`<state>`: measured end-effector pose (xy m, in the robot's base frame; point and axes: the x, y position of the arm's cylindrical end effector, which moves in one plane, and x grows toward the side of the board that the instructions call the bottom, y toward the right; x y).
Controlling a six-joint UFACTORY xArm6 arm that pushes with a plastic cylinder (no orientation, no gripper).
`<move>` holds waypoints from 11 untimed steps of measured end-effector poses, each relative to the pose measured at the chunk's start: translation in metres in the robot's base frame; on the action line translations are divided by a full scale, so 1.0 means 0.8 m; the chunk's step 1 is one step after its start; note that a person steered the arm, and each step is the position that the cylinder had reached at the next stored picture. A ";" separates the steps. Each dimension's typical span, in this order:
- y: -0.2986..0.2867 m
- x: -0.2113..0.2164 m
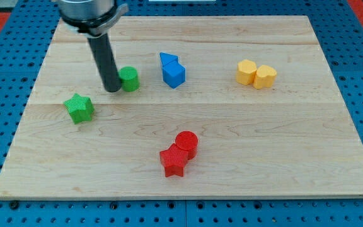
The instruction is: Move the green star slightly right
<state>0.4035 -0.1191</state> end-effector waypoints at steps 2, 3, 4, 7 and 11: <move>0.054 0.045; 0.039 0.106; -0.036 0.109; -0.136 0.079; 0.060 0.117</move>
